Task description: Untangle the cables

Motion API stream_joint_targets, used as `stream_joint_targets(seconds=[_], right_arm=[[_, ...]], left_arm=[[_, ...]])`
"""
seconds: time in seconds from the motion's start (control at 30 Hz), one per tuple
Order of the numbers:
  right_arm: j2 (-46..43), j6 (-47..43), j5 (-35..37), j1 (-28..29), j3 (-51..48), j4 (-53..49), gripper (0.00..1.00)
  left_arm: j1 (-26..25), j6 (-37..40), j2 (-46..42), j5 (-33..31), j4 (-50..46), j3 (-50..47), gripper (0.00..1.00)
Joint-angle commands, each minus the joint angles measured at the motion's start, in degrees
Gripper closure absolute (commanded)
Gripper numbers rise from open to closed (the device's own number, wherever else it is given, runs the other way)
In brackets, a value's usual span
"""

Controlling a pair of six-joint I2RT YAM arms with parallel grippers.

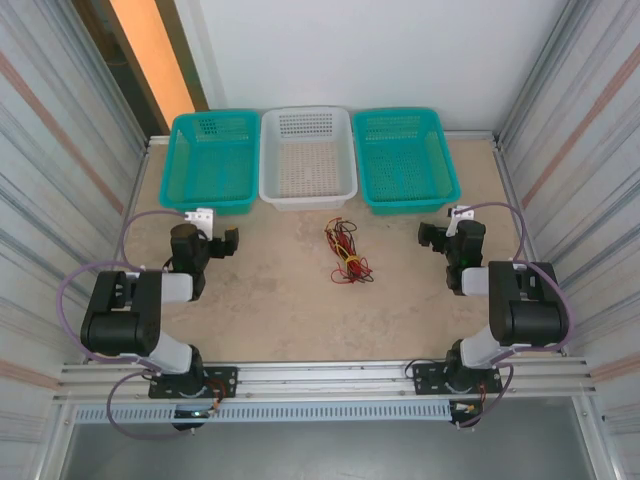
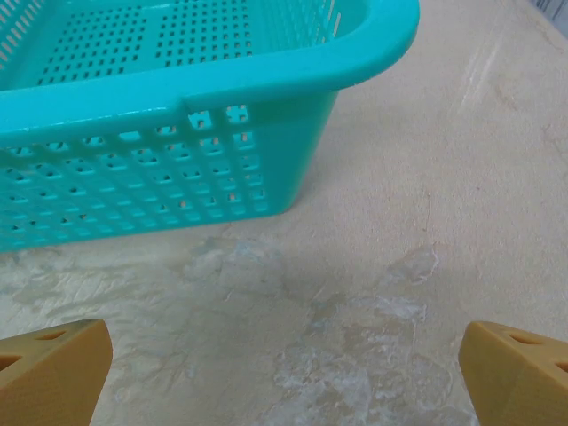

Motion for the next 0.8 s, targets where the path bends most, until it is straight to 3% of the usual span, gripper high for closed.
stream_joint_targets(seconds=[0.0, 0.77], right_arm=[[0.3, 1.0, -0.7, -0.3, 1.0, 1.5, 0.01], [0.3, 1.0, -0.8, -0.3, 1.0, 1.5, 0.01]], left_arm=[[0.0, -0.5, 0.5, -0.2, 1.6, 1.4, 0.01], [-1.1, 0.0, 0.4, -2.4, 2.1, 1.1, 0.01]])
